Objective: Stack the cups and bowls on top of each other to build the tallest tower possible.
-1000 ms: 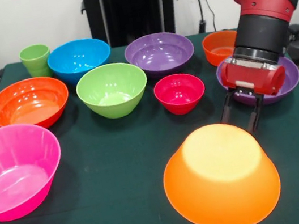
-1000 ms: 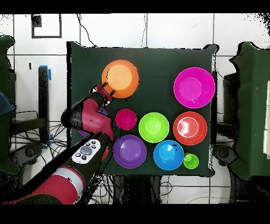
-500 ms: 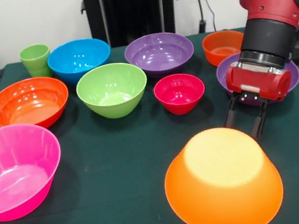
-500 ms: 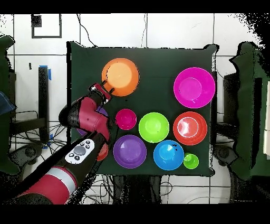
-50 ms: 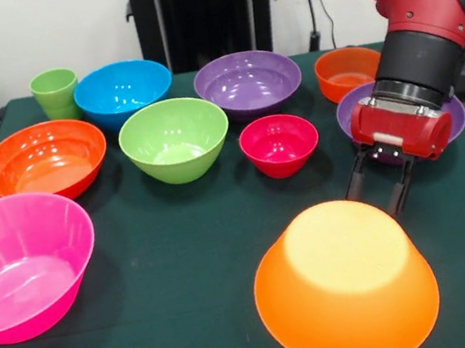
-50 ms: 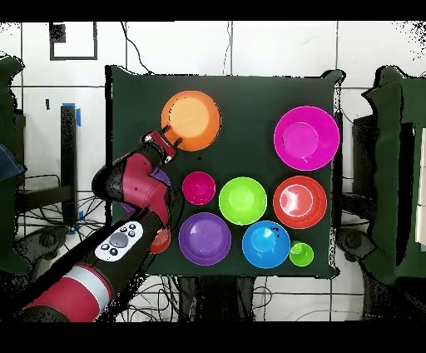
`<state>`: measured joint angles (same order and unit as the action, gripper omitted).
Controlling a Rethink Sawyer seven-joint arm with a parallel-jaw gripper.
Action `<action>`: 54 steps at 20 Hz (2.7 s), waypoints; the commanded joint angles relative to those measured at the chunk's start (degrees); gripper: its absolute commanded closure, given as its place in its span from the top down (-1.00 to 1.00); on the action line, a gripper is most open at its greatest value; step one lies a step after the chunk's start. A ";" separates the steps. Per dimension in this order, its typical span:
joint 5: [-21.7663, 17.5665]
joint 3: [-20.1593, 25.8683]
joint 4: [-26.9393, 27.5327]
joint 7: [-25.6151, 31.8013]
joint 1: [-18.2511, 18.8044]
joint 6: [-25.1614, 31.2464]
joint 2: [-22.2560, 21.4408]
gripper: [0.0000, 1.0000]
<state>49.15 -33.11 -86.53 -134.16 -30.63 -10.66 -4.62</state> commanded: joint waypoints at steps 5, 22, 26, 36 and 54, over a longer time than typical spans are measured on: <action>4.10 -0.33 2.27 -7.04 -1.39 9.92 3.62 1.00; 1.79 1.39 1.20 -7.15 -0.72 10.20 1.09 1.00; 5.05 -1.91 3.50 -8.79 -2.59 13.86 3.33 1.00; 9.98 -9.80 8.88 -14.51 -5.54 20.98 9.65 1.00; 11.38 -19.11 17.75 -25.83 -6.25 30.31 17.01 1.00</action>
<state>59.55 -54.10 -76.09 -143.33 -36.92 9.35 7.68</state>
